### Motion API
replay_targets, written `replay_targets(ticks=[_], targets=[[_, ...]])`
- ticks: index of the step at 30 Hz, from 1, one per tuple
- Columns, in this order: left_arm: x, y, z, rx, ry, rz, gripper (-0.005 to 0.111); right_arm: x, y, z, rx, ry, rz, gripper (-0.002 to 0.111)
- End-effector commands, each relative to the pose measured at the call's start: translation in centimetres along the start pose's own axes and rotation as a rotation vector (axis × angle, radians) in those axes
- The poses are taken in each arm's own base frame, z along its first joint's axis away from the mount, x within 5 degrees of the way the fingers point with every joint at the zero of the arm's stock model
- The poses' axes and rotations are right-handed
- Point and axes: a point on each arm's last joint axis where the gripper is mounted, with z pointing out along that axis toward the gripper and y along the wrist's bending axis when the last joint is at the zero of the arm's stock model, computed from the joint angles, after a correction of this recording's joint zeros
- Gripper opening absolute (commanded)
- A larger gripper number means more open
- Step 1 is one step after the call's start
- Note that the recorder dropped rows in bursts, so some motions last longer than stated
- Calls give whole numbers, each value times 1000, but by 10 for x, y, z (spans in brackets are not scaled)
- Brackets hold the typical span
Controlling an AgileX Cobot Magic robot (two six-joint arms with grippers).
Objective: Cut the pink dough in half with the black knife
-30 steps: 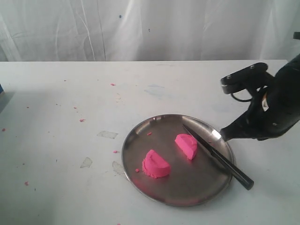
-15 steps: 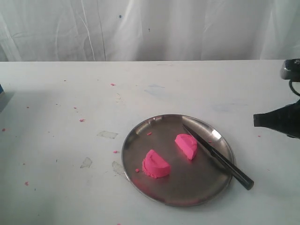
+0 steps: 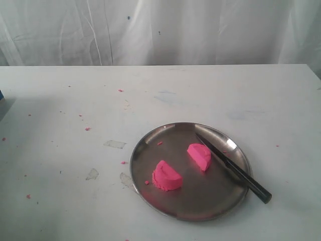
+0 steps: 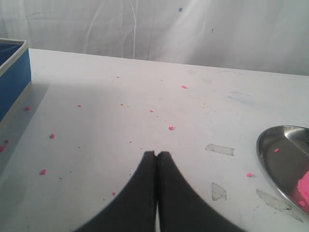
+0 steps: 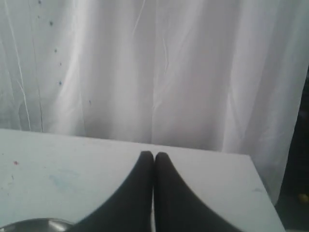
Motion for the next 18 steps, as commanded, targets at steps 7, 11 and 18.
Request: replay_targets(ticks=[7, 11, 18], targets=[[1, -1, 0, 11, 1, -26, 0, 12, -2, -26, 16, 1, -9, 0], [1, -1, 0, 11, 1, -26, 0, 15, 2, -25, -39, 34, -38, 0], [1, -1, 0, 11, 1, -26, 0, 27, 11, -48, -216, -115, -103, 0]])
